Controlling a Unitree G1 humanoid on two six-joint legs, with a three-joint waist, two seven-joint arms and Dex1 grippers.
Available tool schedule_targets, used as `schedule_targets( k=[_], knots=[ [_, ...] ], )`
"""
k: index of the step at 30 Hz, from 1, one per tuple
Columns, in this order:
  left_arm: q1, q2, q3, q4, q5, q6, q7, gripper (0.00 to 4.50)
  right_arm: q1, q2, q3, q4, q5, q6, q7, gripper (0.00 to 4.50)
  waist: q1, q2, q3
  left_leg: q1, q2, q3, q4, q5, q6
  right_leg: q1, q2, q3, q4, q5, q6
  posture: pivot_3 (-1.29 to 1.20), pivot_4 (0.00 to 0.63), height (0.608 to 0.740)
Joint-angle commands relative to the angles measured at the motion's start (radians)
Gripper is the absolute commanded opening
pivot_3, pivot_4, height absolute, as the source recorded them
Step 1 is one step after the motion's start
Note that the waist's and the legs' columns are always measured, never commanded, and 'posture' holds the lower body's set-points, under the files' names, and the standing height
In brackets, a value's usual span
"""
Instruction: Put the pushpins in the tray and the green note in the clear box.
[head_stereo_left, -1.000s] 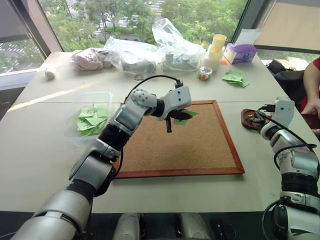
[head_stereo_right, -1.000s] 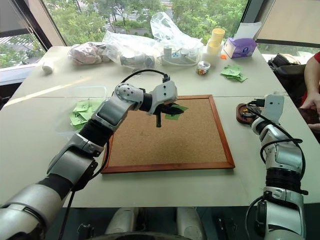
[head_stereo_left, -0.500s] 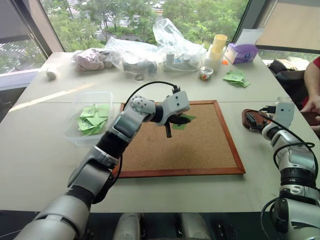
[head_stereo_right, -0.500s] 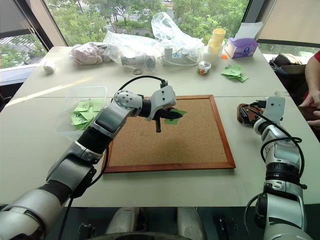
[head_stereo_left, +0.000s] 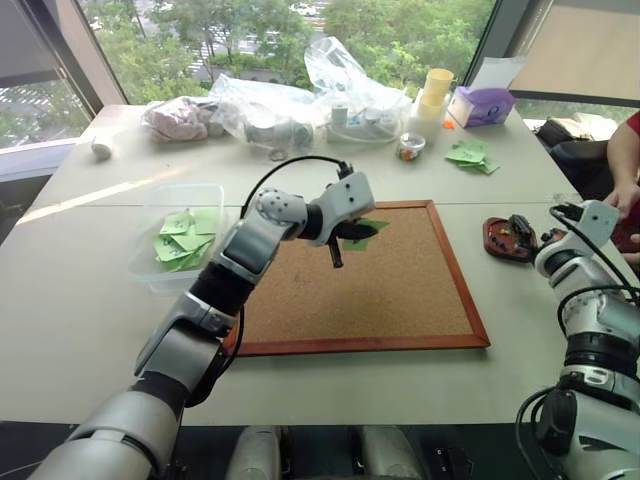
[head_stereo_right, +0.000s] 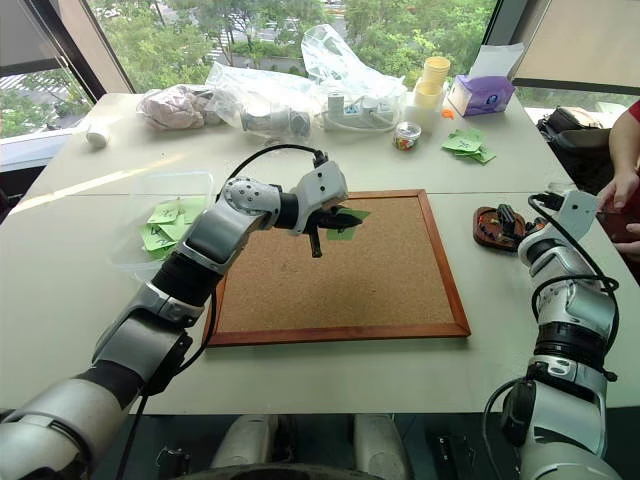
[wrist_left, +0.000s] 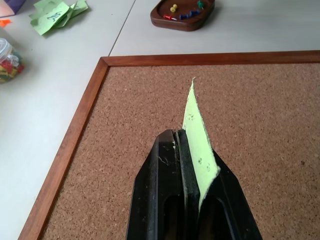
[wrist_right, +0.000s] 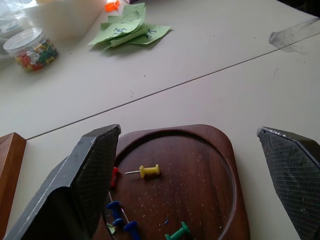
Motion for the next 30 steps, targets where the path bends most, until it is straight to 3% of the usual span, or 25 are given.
schedule_targets(
  k=[1, 4, 7, 10, 15, 19, 25, 30],
  knots=[
    [-0.021, -0.010, 0.119, -0.067, -0.058, 0.079, 0.075, 0.00, 0.026, -0.033, 0.036, -0.150, -0.007, -0.013, 0.057, 4.48, -0.001, 0.000, 0.000, 0.000, 0.000, 0.000, 0.000, 0.000, 0.000, 0.000, 0.000, 0.000, 0.000, 0.000, 0.000, 0.00, 0.150, 0.738],
    [-0.044, -0.023, 0.294, -0.132, -0.062, 0.282, 0.308, 0.00, 0.103, -0.086, 0.210, -0.465, 0.013, 0.016, 0.262, 4.48, -0.005, 0.003, 0.002, 0.000, 0.000, -0.001, 0.000, 0.000, 0.000, 0.000, 0.000, 0.000, 0.000, 0.000, 0.000, 0.00, 0.150, 0.738],
    [-0.018, -0.028, 0.460, -0.254, 0.039, 0.528, 0.605, 0.00, 0.125, -0.108, 0.303, -0.737, 0.179, 0.158, 0.405, 4.48, -0.028, 0.004, 0.002, 0.000, 0.001, -0.002, 0.000, 0.000, 0.000, -0.001, 0.001, 0.000, 0.002, 0.000, 0.000, 0.00, 0.150, 0.738],
    [0.028, -0.027, 0.548, -0.365, 0.111, 0.640, 0.783, 0.00, 0.123, -0.128, 0.358, -0.826, 0.225, 0.240, 0.459, 4.48, -0.022, 0.003, 0.002, 0.001, 0.002, -0.004, 0.000, 0.001, -0.001, 0.000, 0.002, -0.001, 0.002, 0.000, 0.000, 0.00, 0.150, 0.738],
    [0.129, 0.032, 0.567, -0.493, 0.160, 0.730, 0.871, 0.00, 0.107, -0.136, 0.456, -0.878, 0.262, 0.305, 0.546, 4.48, 0.000, -0.002, 0.002, 0.000, 0.000, -0.004, 0.001, 0.001, -0.001, 0.001, -0.001, -0.002, 0.002, 0.000, 0.000, 0.00, 0.150, 0.738],
    [0.168, 0.049, 0.607, -0.504, 0.165, 0.786, 0.905, 1.36, 0.094, -0.119, 0.481, -0.818, 0.222, 0.277, 0.564, 4.50, 0.017, -0.008, 0.002, -0.001, -0.001, -0.004, 0.002, 0.000, -0.001, 0.001, -0.003, -0.004, 0.002, 0.000, 0.000, 0.00, 0.150, 0.738],
    [0.198, 0.055, 0.640, -0.503, 0.138, 0.772, 0.913, 4.43, 0.093, -0.123, 0.477, -0.797, 0.200, 0.265, 0.572, 4.50, 0.009, -0.009, 0.002, -0.001, -0.001, -0.004, 0.002, 0.000, 0.000, 0.001, -0.003, -0.004, 0.002, 0.000, 0.000, 0.00, 0.150, 0.738],
    [0.205, 0.060, 0.691, -0.537, 0.113, 0.771, 0.919, 4.43, 0.121, -0.140, 0.445, -0.807, 0.214, 0.278, 0.577, 4.50, 0.004, -0.009, 0.002, 0.000, 0.000, -0.003, 0.001, 0.000, 0.000, 0.001, -0.002, -0.004, 0.002, 0.000, 0.000, 0.00, 0.150, 0.738]
  ],
)
